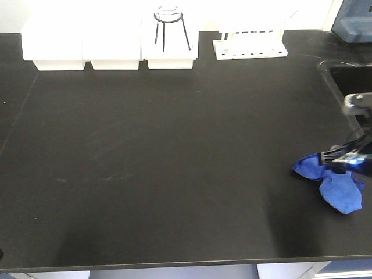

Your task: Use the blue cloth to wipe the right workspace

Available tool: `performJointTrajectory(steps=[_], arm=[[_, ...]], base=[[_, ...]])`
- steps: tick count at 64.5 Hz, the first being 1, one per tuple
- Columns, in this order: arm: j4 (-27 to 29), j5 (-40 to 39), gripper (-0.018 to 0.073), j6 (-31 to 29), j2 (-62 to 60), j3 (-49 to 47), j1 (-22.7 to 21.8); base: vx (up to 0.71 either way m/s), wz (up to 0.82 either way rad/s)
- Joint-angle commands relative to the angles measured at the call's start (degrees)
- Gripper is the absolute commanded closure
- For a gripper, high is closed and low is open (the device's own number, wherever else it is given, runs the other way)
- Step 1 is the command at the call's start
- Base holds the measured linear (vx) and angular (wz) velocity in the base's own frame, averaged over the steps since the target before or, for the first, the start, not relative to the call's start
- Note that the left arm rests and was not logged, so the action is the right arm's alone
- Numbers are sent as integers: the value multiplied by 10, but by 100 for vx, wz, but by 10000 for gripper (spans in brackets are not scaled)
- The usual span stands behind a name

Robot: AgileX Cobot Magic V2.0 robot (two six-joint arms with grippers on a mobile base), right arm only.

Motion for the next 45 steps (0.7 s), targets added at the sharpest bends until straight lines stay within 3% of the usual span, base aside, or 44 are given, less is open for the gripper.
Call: performJointTrajectory(steps=[1, 9, 15, 29, 45], arm=[[-12, -48, 65, 0, 31, -18, -3], [-13, -69, 82, -1, 79, -18, -3], [-14, -83, 151, -1, 99, -18, -3], [-14, -90, 574, -1, 95, -18, -3], [-10, -87, 569, -2, -29, -18, -1]], base=[[0, 0], [0, 0], [0, 0], [0, 0], [0, 0]])
